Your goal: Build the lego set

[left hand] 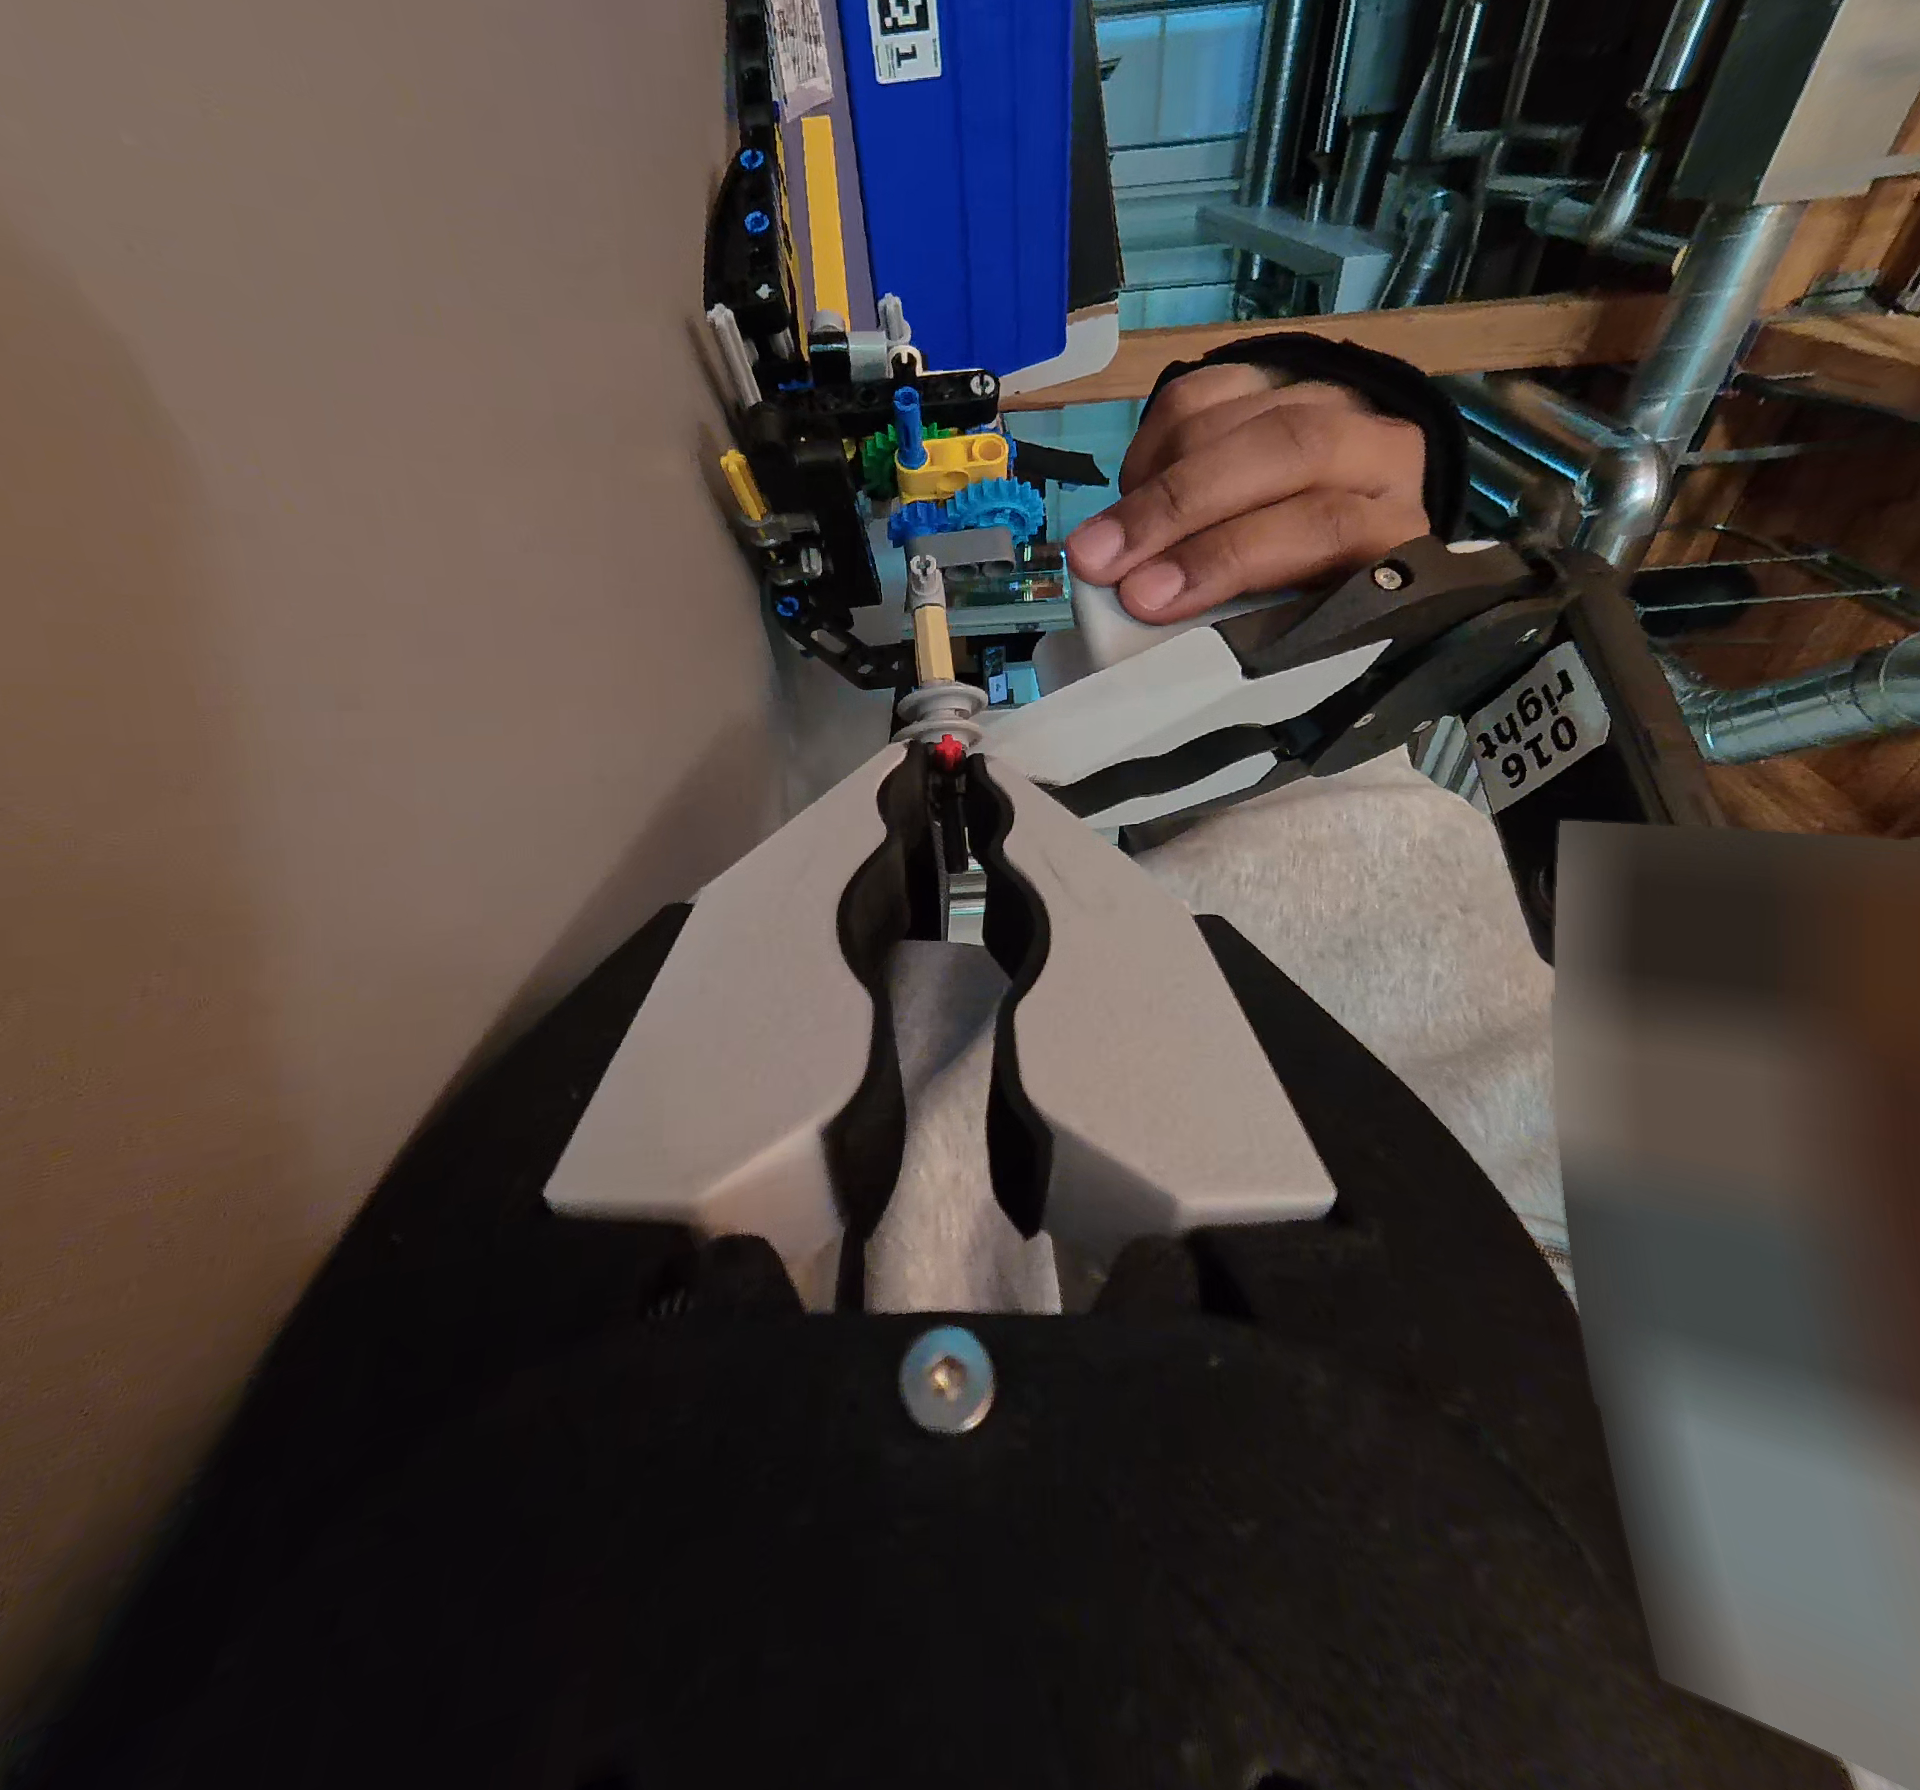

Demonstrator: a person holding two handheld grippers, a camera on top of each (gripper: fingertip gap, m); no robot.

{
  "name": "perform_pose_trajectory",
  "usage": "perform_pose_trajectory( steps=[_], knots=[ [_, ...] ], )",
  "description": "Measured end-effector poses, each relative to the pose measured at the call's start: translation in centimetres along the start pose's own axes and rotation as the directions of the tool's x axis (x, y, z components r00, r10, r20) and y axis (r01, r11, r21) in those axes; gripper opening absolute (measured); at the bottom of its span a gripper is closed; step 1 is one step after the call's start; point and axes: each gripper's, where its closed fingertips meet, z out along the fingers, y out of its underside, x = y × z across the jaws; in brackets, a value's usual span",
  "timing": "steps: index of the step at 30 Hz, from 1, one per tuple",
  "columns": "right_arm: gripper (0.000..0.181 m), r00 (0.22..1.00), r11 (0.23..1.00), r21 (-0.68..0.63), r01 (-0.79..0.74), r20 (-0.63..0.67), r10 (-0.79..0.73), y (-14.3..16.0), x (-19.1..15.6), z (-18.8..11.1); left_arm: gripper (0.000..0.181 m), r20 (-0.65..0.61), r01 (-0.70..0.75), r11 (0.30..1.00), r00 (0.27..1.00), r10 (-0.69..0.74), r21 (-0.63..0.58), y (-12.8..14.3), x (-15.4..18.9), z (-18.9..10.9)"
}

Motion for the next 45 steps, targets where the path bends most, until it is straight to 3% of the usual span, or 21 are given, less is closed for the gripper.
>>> perform_pose_trajectory(
  steps=[45],
  knots=[
    [0.012,0.998,0.996,0.072,0.054,-0.026,-0.052,0.24,-0.10,-0.66,0.003,-0.023,0.036,0.997,0.999,-0.034,0.062,-0.25,0.24,0.73]
  ],
)
